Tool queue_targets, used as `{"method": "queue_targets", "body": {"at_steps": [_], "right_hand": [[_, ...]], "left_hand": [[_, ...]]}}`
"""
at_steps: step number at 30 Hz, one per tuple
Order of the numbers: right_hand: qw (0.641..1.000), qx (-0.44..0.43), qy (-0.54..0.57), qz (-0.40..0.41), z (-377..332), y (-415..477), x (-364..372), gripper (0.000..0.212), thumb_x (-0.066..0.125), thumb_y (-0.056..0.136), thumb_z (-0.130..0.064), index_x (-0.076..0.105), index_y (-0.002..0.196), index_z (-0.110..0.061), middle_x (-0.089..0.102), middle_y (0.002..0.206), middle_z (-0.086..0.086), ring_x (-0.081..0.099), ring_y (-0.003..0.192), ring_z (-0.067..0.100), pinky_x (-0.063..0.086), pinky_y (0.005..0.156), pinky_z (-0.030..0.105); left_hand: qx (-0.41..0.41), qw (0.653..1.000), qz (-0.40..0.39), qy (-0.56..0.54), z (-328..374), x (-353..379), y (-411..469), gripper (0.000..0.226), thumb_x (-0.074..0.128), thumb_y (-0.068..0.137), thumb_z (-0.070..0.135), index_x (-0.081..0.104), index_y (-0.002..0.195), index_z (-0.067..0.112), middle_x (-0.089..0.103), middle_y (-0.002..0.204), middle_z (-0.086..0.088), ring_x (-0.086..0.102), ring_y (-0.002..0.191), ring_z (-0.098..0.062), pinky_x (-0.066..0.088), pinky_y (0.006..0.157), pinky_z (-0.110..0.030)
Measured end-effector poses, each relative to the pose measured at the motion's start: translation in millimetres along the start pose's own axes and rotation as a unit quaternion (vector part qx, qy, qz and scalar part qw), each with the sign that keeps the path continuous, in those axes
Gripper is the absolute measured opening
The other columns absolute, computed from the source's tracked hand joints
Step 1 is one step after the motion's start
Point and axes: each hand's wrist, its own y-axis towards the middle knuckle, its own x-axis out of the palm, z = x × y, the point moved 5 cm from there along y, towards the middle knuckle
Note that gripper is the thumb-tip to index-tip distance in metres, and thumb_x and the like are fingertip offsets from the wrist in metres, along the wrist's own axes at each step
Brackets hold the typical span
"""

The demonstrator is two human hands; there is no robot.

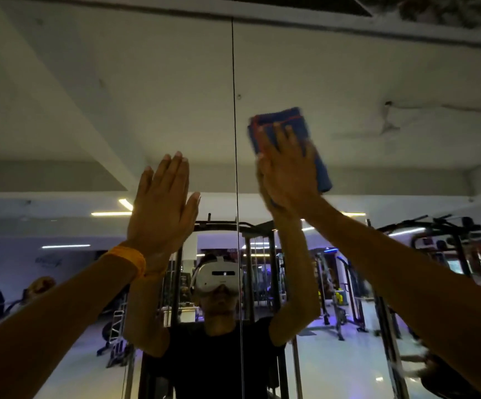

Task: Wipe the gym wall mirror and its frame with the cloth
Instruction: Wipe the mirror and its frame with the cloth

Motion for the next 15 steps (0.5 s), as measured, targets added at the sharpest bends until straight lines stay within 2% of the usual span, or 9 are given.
{"method": "queue_targets", "body": {"at_steps": [2,4,5,7,9,11,12,13,15], "right_hand": [[0.983,-0.181,-0.003,-0.041,-43.3,-36.4,7.3,0.055,0.031,0.11,-0.043,0.015,0.162,-0.033,0.024,0.17,0.005,0.015,0.158,0.024,0.008,0.127,0.055],[0.96,-0.266,0.0,-0.085,-36.3,-45.4,-2.0,0.053,0.027,0.111,-0.045,0.014,0.162,-0.034,0.019,0.171,0.002,0.009,0.159,0.019,0.002,0.129,0.049],[0.964,-0.252,0.006,-0.087,-18.2,-40.6,-7.9,0.053,0.025,0.111,-0.045,0.016,0.162,-0.035,0.019,0.171,0.002,0.009,0.159,0.02,0.003,0.129,0.05],[0.985,-0.155,-0.008,-0.069,35.0,-26.0,-15.1,0.051,0.024,0.111,-0.044,0.016,0.162,-0.037,0.023,0.17,0.007,0.013,0.159,0.026,0.012,0.126,0.059],[0.998,0.014,-0.011,-0.058,95.9,-23.3,-28.7,0.055,0.021,0.109,-0.045,0.017,0.163,-0.033,0.021,0.171,0.008,0.014,0.159,0.031,0.016,0.124,0.064],[0.986,0.156,0.017,-0.049,114.1,-41.5,-37.5,0.064,0.015,0.104,-0.05,0.019,0.164,-0.027,0.016,0.172,0.009,0.011,0.159,0.032,0.011,0.125,0.064],[0.984,0.17,0.011,-0.045,100.4,-56.4,-39.9,0.068,0.012,0.103,-0.052,0.02,0.165,-0.025,0.017,0.171,0.01,0.012,0.158,0.033,0.01,0.125,0.063],[0.989,0.139,-0.002,-0.045,78.0,-72.8,-38.8,0.068,0.01,0.104,-0.051,0.021,0.165,-0.024,0.019,0.171,0.011,0.014,0.158,0.033,0.01,0.125,0.061],[0.997,0.014,-0.008,-0.069,28.0,-109.7,-31.4,0.061,0.014,0.108,-0.048,0.021,0.165,-0.026,0.019,0.171,0.009,0.013,0.159,0.029,0.008,0.127,0.057]], "left_hand": [[-0.003,1.0,0.01,0.002,1.3,-4.1,-0.7,0.073,0.015,0.106,0.053,0.014,0.165,0.009,0.009,0.173,-0.01,0.003,0.16,-0.023,0.005,0.13,-0.048],[-0.005,1.0,0.016,0.002,2.4,-5.4,-0.8,0.072,0.018,0.107,0.051,0.016,0.164,0.009,0.012,0.173,-0.01,0.005,0.16,-0.024,0.006,0.13,-0.048],[-0.003,1.0,0.012,-0.002,3.5,-5.2,-0.5,0.071,0.019,0.107,0.051,0.015,0.165,0.009,0.011,0.173,-0.01,0.005,0.16,-0.024,0.005,0.13,-0.048],[0.0,1.0,0.006,-0.005,3.9,-4.0,-1.1,0.071,0.021,0.107,0.049,0.014,0.165,0.008,0.01,0.173,-0.011,0.004,0.16,-0.025,0.004,0.13,-0.048],[-0.003,1.0,0.006,-0.003,4.0,-4.7,-2.5,0.071,0.022,0.107,0.048,0.015,0.164,0.007,0.01,0.173,-0.012,0.005,0.16,-0.027,0.003,0.13,-0.047],[-0.003,1.0,0.007,-0.006,7.6,-5.1,-4.9,0.071,0.023,0.107,0.047,0.017,0.164,0.005,0.013,0.172,-0.014,0.007,0.16,-0.028,0.004,0.13,-0.049],[-0.003,1.0,0.008,-0.01,10.6,-5.0,-7.0,0.071,0.024,0.107,0.046,0.018,0.164,0.005,0.013,0.172,-0.014,0.008,0.16,-0.029,0.004,0.13,-0.049],[-0.003,1.0,0.008,-0.013,14.1,-4.6,-10.0,0.071,0.023,0.106,0.046,0.018,0.164,0.005,0.013,0.172,-0.014,0.007,0.16,-0.028,0.004,0.13,-0.049],[-0.014,1.0,0.01,-0.014,23.2,-3.7,-18.8,0.072,0.023,0.106,0.048,0.016,0.164,0.006,0.011,0.173,-0.013,0.004,0.16,-0.028,0.002,0.13,-0.049]]}}
